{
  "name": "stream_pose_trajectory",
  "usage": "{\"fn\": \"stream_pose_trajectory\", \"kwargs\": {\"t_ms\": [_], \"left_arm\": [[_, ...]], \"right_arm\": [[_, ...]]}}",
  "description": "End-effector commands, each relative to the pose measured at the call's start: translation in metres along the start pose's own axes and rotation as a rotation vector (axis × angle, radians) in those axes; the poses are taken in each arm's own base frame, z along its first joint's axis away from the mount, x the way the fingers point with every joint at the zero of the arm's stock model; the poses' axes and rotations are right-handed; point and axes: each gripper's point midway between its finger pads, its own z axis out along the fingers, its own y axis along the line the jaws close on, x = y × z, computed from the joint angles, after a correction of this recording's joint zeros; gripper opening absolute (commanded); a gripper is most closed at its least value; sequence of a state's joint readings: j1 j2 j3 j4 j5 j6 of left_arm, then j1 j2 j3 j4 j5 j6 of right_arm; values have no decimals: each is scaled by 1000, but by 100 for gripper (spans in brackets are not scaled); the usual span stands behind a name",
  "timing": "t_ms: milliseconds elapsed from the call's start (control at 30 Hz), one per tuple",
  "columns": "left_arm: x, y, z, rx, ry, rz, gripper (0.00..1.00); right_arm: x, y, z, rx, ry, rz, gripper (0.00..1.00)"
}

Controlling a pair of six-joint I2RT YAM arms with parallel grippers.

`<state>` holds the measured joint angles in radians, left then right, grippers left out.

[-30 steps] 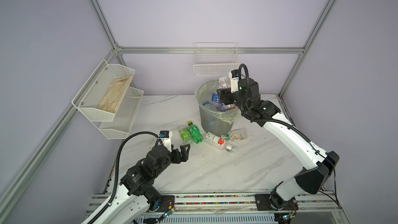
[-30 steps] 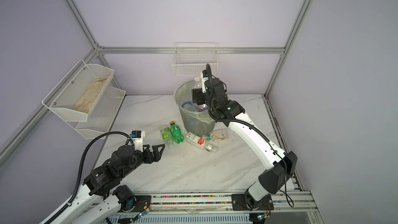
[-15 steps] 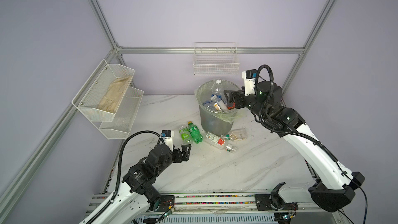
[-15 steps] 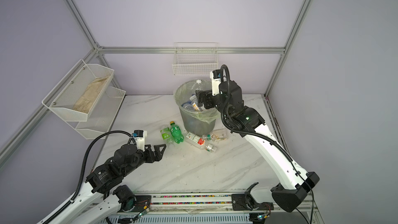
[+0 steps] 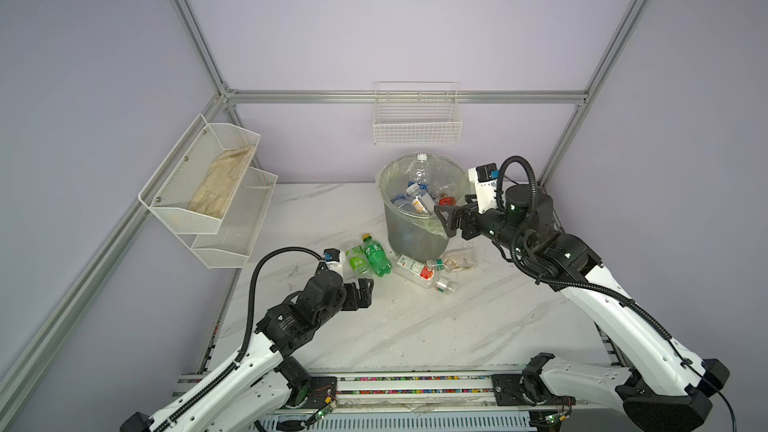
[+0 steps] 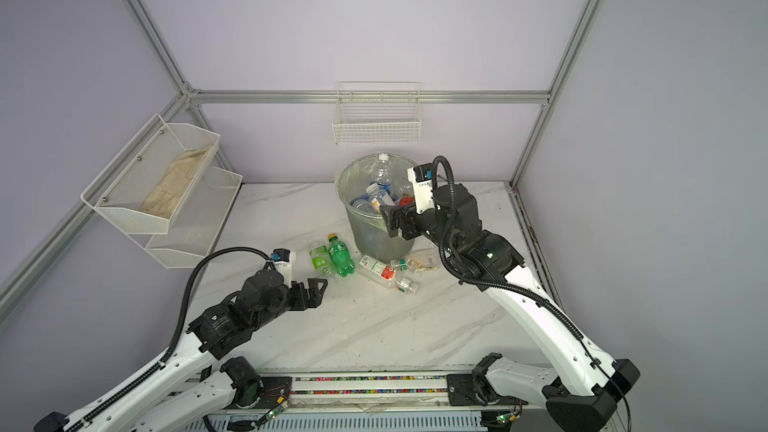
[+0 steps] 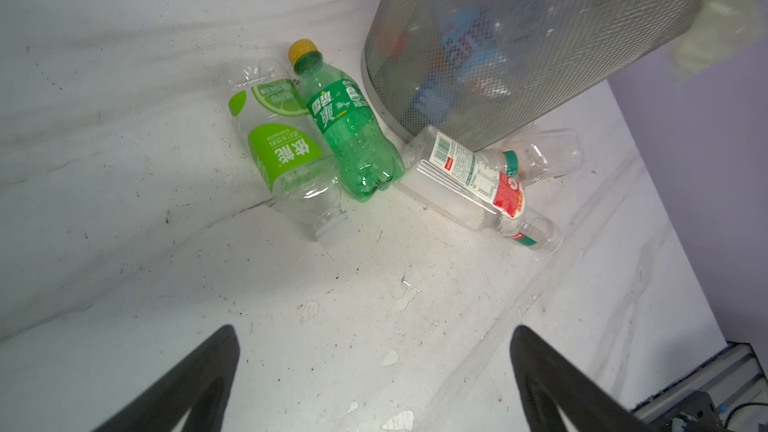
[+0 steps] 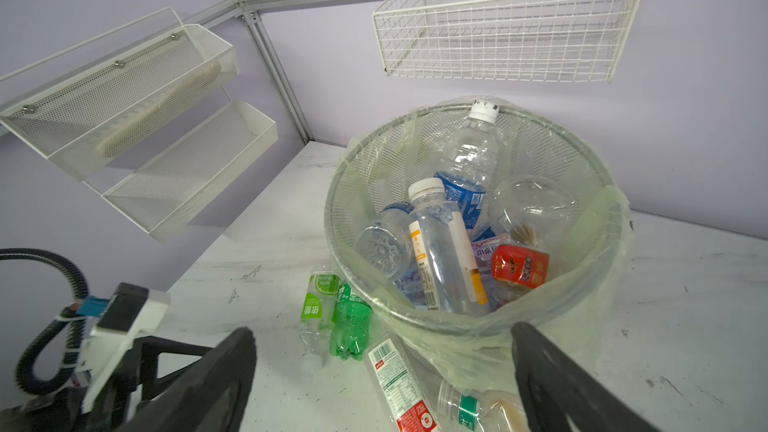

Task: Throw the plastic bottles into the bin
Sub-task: 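Withdraw the right gripper while the left gripper reaches to the lime-print bottle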

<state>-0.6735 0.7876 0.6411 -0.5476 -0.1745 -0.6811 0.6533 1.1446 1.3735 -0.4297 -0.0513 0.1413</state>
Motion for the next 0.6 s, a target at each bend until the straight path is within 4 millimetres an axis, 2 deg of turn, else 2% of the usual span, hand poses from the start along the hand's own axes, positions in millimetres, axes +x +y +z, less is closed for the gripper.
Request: {"fn": "stream_pose_trajectory", "kwargs": {"t_ms": [0, 367, 567], "left_arm": [[-27, -15, 1, 23, -39, -38, 100], [-57, 8, 29, -100, -61, -110, 99], [-70, 11, 49, -105, -42, -120, 97]], "right_arm": [[0, 9, -7, -51, -17, 14, 97], [44, 2, -16, -62, 44, 56, 96], [59, -4, -24, -43, 59, 68, 95]]}}
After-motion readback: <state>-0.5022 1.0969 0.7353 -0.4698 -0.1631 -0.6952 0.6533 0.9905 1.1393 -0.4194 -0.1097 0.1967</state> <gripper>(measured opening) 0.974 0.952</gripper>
